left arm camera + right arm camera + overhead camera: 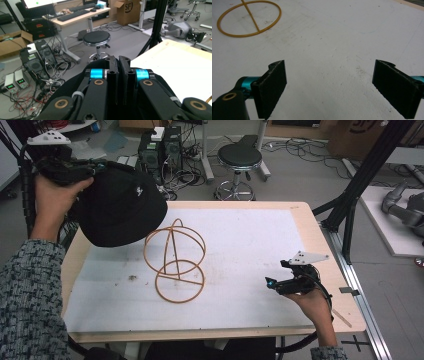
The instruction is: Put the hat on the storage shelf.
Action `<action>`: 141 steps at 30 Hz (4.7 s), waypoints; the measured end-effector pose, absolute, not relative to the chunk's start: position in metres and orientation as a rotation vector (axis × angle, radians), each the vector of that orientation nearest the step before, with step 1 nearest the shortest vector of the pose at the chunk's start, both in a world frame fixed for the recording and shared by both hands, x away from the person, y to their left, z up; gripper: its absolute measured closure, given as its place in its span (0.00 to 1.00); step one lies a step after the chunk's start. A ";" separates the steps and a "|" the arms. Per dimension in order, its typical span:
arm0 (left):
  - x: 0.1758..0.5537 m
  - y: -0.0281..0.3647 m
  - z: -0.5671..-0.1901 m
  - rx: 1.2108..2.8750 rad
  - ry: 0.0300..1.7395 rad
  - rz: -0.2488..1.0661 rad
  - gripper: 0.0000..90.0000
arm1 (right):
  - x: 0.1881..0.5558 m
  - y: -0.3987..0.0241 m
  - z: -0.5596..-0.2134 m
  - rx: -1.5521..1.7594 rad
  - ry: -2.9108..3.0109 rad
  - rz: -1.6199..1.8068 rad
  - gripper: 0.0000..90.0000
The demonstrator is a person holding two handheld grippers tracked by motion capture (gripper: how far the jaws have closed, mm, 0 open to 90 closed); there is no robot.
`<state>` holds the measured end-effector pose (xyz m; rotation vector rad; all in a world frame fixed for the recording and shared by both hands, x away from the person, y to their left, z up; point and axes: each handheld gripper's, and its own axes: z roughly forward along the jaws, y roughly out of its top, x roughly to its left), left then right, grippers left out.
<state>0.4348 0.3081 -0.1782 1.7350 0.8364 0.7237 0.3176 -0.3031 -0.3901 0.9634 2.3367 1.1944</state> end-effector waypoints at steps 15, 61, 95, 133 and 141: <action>0.418 0.308 -0.146 1.670 0.792 0.680 0.95 | 0.319 -0.303 -0.389 0.963 2.334 1.206 0.13; 0.392 0.288 -0.109 1.572 0.446 0.306 0.95 | 0.325 -0.295 -0.384 0.919 2.343 1.241 0.13; 0.370 0.246 -0.119 1.695 0.319 0.229 0.95 | 0.329 -0.294 -0.384 0.919 2.348 1.247 0.13; 0.365 0.198 -0.181 1.843 0.286 0.158 0.95 | 0.330 -0.293 -0.385 0.913 2.354 1.244 0.13; 0.364 0.195 -0.191 1.858 0.289 0.179 0.95 | 0.329 -0.294 -0.385 0.919 2.354 1.244 0.13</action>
